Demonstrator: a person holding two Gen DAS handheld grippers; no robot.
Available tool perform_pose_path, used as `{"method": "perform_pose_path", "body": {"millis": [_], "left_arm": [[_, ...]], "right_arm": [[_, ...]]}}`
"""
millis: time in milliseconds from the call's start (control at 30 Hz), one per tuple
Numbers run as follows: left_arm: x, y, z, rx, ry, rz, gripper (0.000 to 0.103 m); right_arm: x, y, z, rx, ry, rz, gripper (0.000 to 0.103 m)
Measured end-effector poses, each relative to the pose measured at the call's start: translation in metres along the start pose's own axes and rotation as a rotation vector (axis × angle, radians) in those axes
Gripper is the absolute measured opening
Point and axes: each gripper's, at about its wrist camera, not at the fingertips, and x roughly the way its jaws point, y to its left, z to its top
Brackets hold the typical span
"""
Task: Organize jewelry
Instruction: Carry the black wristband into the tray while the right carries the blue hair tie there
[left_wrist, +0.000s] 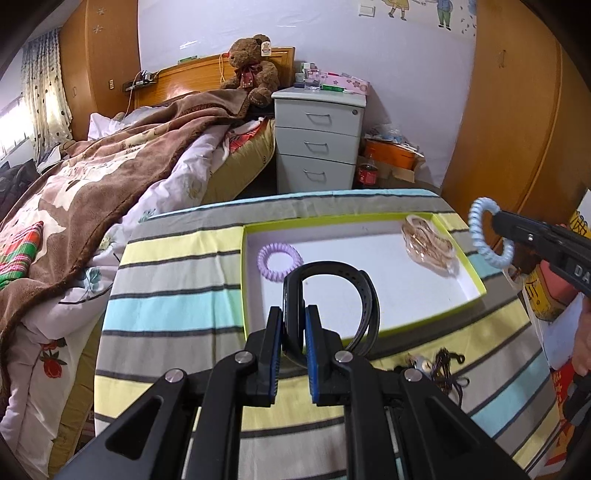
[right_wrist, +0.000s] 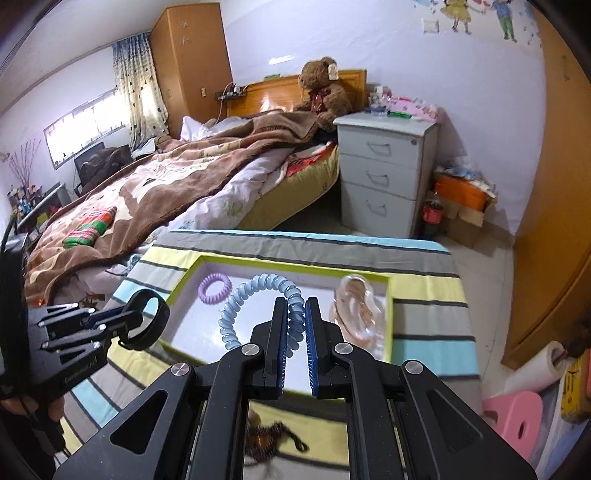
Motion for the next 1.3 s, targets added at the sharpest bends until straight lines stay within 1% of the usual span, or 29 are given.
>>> {"method": "perform_pose_path", "body": {"millis": [100, 233, 300, 433, 600, 800, 933, 1300], "left_arm": [[0.008, 0.004, 0.007, -0.013, 0.007, 0.012, 0.013], [0.023, 0.009, 0.012, -0.044, 0.024, 0.008, 0.013], [0.032, 0.009, 0.013, -0.051, 0.039, 0.000, 0.013], [0.049, 0.009, 0.014, -0.063, 0.067, 0.008, 0.013], [0.067, 0.009, 0.017, -0.063, 0.092, 0.020, 0.013], [0.088, 0.007, 0.015, -0.057, 0.130, 0.032, 0.013], [0.098, 0.008, 0.013, -0.062, 0.147, 0.035, 0.013], [0.106, 0.010, 0.011, -0.073, 0.164, 0.040, 0.013]], "right_arm": [[0.020, 0.003, 0.011, -0.026, 0.031, -0.002, 0.010], [0.054, 0.005, 0.019, -0.044, 0.089, -0.001, 0.010], [0.070, 0.004, 0.020, -0.045, 0.117, -0.004, 0.010], [0.101, 0.004, 0.020, -0.050, 0.169, 0.000, 0.009], [0.126, 0.007, 0.017, -0.068, 0.212, -0.001, 0.010], [0.144, 0.007, 0.015, -0.079, 0.257, -0.012, 0.010], [0.152, 0.005, 0.014, -0.077, 0.271, -0.012, 0.010], [0.162, 0.008, 0.012, -0.096, 0.293, -0.020, 0.010]]}}
